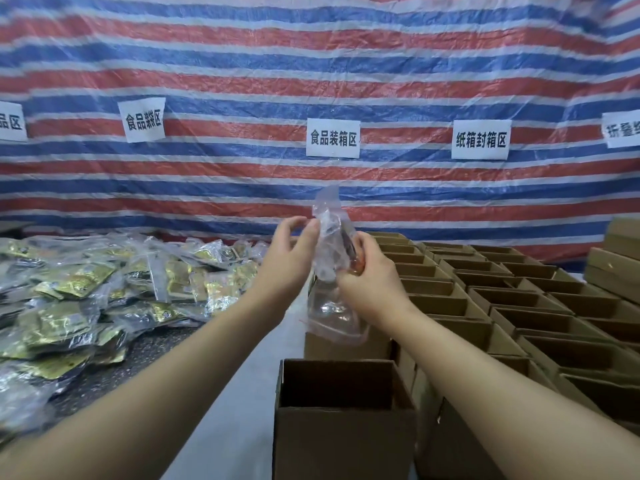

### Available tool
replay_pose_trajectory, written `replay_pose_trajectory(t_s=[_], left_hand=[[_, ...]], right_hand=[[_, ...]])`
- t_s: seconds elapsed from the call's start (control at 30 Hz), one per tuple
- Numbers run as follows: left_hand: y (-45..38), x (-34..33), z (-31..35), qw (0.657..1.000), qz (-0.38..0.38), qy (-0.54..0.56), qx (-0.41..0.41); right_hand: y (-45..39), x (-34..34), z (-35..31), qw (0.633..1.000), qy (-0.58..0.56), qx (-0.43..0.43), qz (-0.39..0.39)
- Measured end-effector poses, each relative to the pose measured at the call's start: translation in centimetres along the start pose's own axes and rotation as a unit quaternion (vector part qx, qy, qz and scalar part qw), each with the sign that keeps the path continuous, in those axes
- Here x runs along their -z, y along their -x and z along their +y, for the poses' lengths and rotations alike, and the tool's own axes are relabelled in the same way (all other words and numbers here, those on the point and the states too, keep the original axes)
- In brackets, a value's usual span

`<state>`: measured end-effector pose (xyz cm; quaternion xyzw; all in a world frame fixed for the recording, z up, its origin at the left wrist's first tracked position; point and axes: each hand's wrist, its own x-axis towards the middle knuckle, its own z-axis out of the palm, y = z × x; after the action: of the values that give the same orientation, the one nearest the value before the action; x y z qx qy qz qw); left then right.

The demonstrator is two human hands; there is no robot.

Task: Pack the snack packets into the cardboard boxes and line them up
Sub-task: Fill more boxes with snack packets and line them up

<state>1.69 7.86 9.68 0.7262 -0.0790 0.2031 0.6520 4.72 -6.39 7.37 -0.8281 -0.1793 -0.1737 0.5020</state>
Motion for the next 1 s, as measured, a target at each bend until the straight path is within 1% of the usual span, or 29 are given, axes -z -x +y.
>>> replay_pose_trajectory(t_s=[0.07, 0.1, 0.13, 0.17, 0.2, 0.23, 0.27, 0.3, 0.37, 0.4, 0.43, 0.5, 0.57, 0.63, 0.7, 0.77, 0.83, 0.9, 1.0], left_hand=[[1.3, -0.9, -0.4, 0.998, -0.037, -0.032, 0.034], [2.0, -1.7, -0.4, 0.997, -0.047, -0.026, 0.046], [2.6, -2.5, -0.5, 0.997, -0.053, 0.013, 0.057], [2.9, -3.2, -0.2, 0.992, -0.056, 0.084, 0.073], [2.9, -3.8, 0.0, 0.976, -0.059, 0.182, 0.102], [2.9, -4.2, 0.5, 0.951, -0.068, 0.27, 0.135], [2.6, -4.4, 0.5, 0.93, -0.059, 0.325, 0.16], [2.2, -4.6, 0.5, 0.926, -0.037, 0.338, 0.161], [1.3, -4.7, 0.3, 0.959, 0.024, 0.253, 0.128], [1.1, -4.6, 0.1, 0.969, 0.04, 0.212, 0.117], [0.8, -4.4, -0.1, 0.974, 0.039, 0.187, 0.118], [0.5, -3.7, -0.5, 0.982, 0.01, 0.141, 0.129], [0.6, -2.6, -1.2, 0.989, -0.023, 0.051, 0.134], [1.3, -0.9, -2.6, 0.99, -0.034, -0.048, 0.127], [2.6, 1.0, -5.1, 0.98, -0.057, -0.14, 0.128], [4.4, 2.5, -8.0, 0.964, -0.096, -0.187, 0.161], [5.8, 3.0, -10.4, 0.95, -0.122, -0.188, 0.216], [6.8, 2.8, -11.6, 0.947, -0.134, -0.152, 0.249], [7.6, 2.7, -12.0, 0.953, -0.115, -0.072, 0.271]], right_hand=[[0.5, 0.1, 0.3, 0.999, -0.034, -0.01, -0.008], [0.9, 0.0, 0.2, 0.998, -0.053, -0.01, -0.007], [1.1, -0.3, 0.1, 0.996, -0.093, -0.009, -0.008], [1.4, -0.5, 0.0, 0.987, -0.158, -0.015, -0.014], [1.7, -0.8, 0.0, 0.973, -0.227, -0.025, -0.032], [1.9, -1.2, -0.2, 0.955, -0.289, -0.037, -0.053], [2.1, -1.6, -0.3, 0.939, -0.334, -0.049, -0.068], [2.4, -2.0, -0.5, 0.925, -0.369, -0.063, -0.073], [2.7, -2.7, -0.4, 0.904, -0.415, -0.089, -0.057], [2.7, -2.8, -0.3, 0.901, -0.42, -0.098, -0.044], [2.7, -2.6, -0.3, 0.903, -0.416, -0.102, -0.034], [2.6, -1.9, 0.4, 0.918, -0.383, -0.1, -0.027], [2.6, -0.6, 1.2, 0.943, -0.32, -0.085, -0.026], [2.9, 0.4, 2.1, 0.957, -0.272, -0.093, -0.032], [3.4, 1.2, 3.1, 0.972, -0.205, -0.087, -0.078], [4.1, 1.5, 4.2, 0.976, -0.128, -0.063, -0.163], [4.8, 1.4, 4.7, 0.966, -0.051, -0.038, -0.251], [5.2, 1.1, 5.0, 0.946, 0.02, -0.032, -0.323], [5.4, 0.2, 5.3, 0.889, 0.128, -0.05, -0.438]])
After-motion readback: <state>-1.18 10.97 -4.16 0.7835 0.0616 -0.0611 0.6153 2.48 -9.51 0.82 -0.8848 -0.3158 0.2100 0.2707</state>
